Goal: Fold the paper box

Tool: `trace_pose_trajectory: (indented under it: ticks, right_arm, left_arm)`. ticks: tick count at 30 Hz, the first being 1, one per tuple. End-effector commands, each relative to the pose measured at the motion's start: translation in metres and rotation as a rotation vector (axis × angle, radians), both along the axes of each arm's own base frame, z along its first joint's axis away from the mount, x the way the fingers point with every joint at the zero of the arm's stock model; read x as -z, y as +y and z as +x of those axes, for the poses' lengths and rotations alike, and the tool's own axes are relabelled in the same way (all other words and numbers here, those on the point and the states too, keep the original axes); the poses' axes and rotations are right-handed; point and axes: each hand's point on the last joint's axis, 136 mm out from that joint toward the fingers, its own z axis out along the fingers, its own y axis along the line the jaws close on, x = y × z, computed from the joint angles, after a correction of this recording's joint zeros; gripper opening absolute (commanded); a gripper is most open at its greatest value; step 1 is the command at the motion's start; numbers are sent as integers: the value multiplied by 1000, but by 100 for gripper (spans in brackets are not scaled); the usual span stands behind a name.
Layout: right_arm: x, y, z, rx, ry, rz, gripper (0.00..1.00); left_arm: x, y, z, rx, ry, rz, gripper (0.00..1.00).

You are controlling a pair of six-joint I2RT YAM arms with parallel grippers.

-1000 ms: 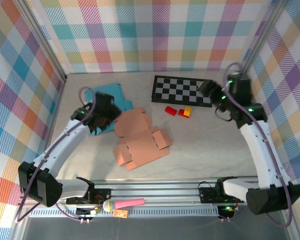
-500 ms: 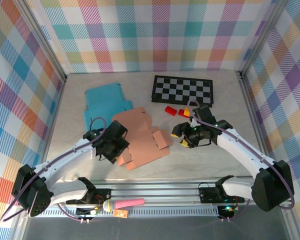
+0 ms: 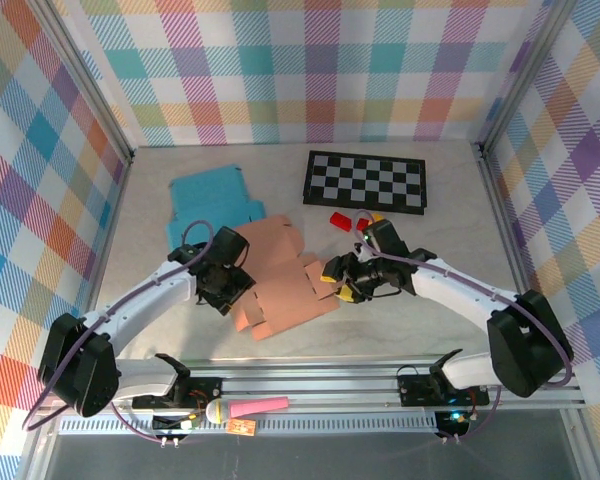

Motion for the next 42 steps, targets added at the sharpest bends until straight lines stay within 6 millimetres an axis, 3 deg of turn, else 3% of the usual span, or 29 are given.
trace_pose_trajectory:
  ticks: [1,9,17,26,34,42]
  right_arm:
    - [11,4,7,53,17,37,58]
    - [40,-5,19,180,30,5,51]
    - [60,-8,29,245,30,-12,49]
    - [76,-13,31,307,57,-18,47]
    - [78,-13,41,362,14,29,47]
    - [69,-13,59,414,-60,60,41]
  left_arm:
    - [-1,-15,-1,3,-5,-47,54]
    - [6,1,17,13,-6,-22,45]
    - [25,18,34,46,24,-6,34]
    - [41,24,42,90,55,-2,31]
    - [55,21,41,120,89,-4,28]
    - [63,22,41,147,117,15,25]
